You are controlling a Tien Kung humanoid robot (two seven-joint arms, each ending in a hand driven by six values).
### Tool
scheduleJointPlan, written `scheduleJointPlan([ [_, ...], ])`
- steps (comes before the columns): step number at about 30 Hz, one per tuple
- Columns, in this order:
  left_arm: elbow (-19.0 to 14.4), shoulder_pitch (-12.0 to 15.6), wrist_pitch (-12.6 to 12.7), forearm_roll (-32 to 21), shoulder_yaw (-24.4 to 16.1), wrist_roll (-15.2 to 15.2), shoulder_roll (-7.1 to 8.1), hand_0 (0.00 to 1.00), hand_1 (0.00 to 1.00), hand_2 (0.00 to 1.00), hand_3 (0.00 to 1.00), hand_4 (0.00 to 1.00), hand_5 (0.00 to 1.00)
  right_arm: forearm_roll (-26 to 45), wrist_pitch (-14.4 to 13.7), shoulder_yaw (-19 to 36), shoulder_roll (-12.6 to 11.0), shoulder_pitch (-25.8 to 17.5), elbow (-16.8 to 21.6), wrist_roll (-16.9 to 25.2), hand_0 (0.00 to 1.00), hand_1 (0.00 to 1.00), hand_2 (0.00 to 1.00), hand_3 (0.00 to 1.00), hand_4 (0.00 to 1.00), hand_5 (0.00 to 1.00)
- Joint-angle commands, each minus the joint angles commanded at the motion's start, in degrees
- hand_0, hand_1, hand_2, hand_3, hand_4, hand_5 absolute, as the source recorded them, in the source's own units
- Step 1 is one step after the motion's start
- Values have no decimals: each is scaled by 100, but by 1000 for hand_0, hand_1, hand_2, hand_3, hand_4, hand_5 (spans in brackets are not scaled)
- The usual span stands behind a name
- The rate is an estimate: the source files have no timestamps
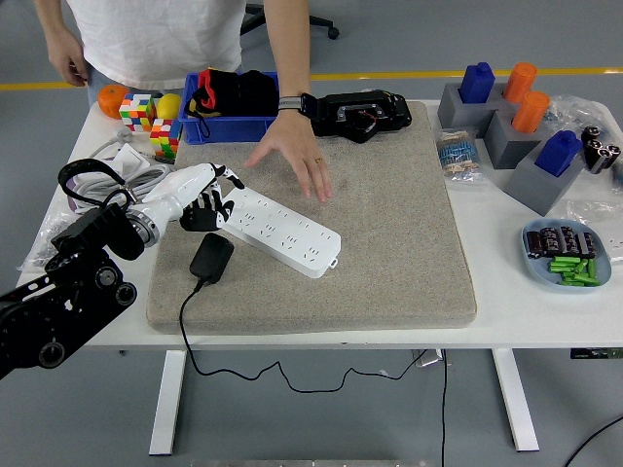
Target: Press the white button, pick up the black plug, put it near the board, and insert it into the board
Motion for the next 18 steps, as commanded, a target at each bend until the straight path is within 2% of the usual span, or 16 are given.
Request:
scheduleJointPlan([
  [1,-19,37,1,6,-15,6,-2,536,764,791,913,873,354,1,-1,-2,-1,1,1,1,746,718,696,654,717,416],
  [2,-62,138,10,15,-41,29,-9,807,915,942,981,998,625,4,-2,-7,-2,5,5,2,746,719,696,654,717,415],
  [7,-85,391,62,109,-70,86,-46,807,915,942,981,998,625,5,-1,-30,-13,8,6,1,746,719,696,654,717,415],
  [8,-70,423,75,148,-75,101,-55,876,962,979,998,998,730,5,-1,-36,-16,7,5,0,746,718,696,653,717,416],
  [13,-8,545,91,374,-141,203,-90,876,962,979,998,998,730,9,-1,-62,-31,6,8,0,746,718,696,653,717,416],
  [14,-2,564,95,407,-148,233,-91,820,918,972,998,998,571,9,-2,-60,-31,9,9,1,745,719,696,654,716,414],
  [18,-19,618,126,565,-145,356,-74,820,918,972,998,998,571,10,-1,-63,-32,15,10,0,745,719,696,654,716,414],
])
